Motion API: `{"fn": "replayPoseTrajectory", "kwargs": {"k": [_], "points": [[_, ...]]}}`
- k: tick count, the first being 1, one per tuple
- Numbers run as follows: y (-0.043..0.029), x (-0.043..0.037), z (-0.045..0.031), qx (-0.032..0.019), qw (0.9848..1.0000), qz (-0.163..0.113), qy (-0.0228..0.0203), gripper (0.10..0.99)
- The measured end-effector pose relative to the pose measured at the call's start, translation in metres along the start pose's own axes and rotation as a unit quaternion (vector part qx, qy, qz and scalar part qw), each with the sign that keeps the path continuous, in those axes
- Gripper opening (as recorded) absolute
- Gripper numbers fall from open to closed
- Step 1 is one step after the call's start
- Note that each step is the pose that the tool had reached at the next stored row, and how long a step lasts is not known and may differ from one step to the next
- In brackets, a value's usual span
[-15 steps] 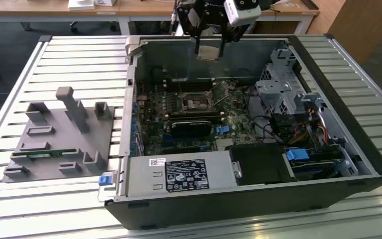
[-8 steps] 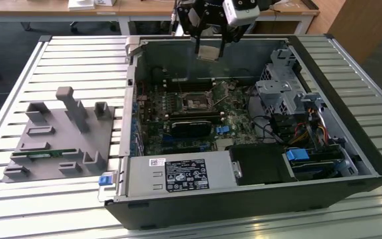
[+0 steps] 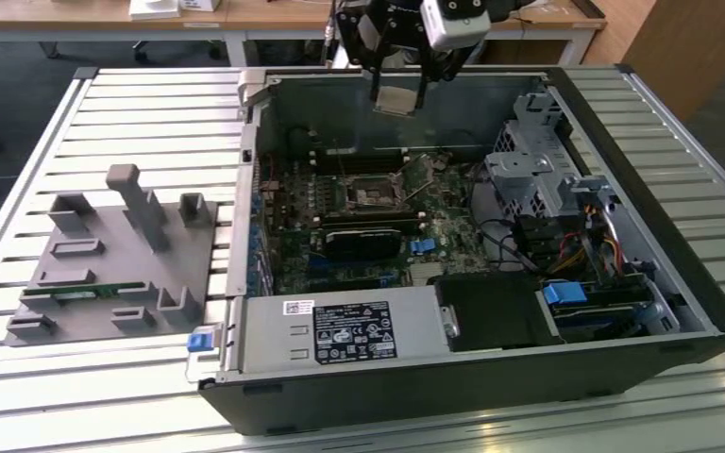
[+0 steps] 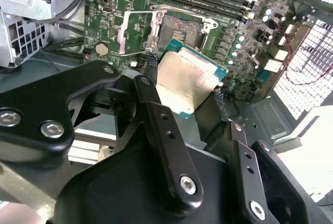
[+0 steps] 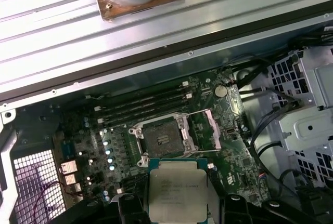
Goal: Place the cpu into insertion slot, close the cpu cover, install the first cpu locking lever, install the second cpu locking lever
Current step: 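Place the cpu into insertion slot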
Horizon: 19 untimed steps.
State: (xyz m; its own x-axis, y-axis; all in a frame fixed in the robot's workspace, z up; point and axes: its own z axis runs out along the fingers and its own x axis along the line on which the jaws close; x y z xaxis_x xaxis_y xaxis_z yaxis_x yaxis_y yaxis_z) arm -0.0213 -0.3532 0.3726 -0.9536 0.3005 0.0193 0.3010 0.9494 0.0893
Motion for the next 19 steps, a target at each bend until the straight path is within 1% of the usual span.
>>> {"fn": "replayPoseTrajectory", "kwargs": {"k": [10, 19], "points": [[0.0000, 0.0000, 0.0001, -0.0004, 0.9998, 0.021, -0.0019, 0.537], [0.0000, 0.0001, 0.0001, -0.0007, 0.9991, 0.041, -0.0037, 0.537]]}}
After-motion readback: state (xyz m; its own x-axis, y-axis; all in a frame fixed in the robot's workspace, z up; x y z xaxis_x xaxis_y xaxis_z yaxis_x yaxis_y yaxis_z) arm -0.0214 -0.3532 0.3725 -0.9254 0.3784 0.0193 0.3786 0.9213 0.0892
